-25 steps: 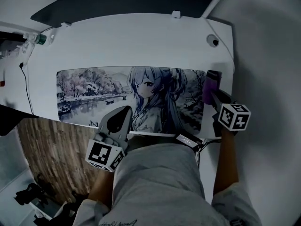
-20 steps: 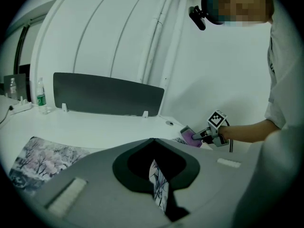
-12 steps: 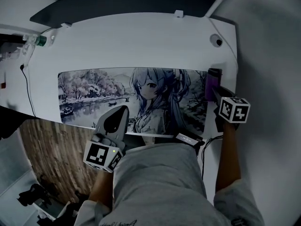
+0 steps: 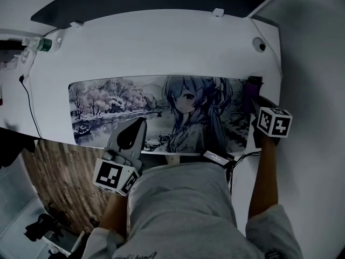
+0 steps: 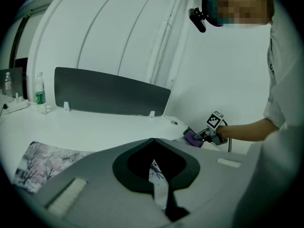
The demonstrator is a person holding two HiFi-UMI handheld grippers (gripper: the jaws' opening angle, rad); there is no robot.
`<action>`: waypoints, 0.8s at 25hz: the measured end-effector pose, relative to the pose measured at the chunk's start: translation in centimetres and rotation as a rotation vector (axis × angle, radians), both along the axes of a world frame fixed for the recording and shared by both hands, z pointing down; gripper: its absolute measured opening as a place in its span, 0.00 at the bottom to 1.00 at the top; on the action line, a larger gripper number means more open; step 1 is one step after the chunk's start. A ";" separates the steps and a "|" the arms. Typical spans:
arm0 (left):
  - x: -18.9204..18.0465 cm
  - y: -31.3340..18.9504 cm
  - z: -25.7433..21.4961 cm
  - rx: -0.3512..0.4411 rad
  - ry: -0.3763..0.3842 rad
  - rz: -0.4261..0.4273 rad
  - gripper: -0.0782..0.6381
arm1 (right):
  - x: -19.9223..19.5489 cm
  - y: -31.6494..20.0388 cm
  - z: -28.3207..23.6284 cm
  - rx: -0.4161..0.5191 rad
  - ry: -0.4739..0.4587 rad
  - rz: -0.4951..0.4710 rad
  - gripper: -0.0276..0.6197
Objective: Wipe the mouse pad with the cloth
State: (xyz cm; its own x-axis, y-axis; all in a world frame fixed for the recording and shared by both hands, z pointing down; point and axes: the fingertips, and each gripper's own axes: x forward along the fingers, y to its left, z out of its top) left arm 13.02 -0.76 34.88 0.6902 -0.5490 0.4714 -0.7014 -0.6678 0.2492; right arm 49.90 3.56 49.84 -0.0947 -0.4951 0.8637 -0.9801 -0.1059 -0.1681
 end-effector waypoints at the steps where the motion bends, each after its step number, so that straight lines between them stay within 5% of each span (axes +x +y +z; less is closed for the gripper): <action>1: -0.7 -0.3 0.1 -0.002 0.000 0.003 0.13 | -0.5 -0.2 0.0 -0.004 0.003 0.004 0.18; 20: -14.9 -3.5 1.2 -0.010 0.020 -0.045 0.13 | -11.9 -3.7 0.0 -0.019 0.055 0.008 0.18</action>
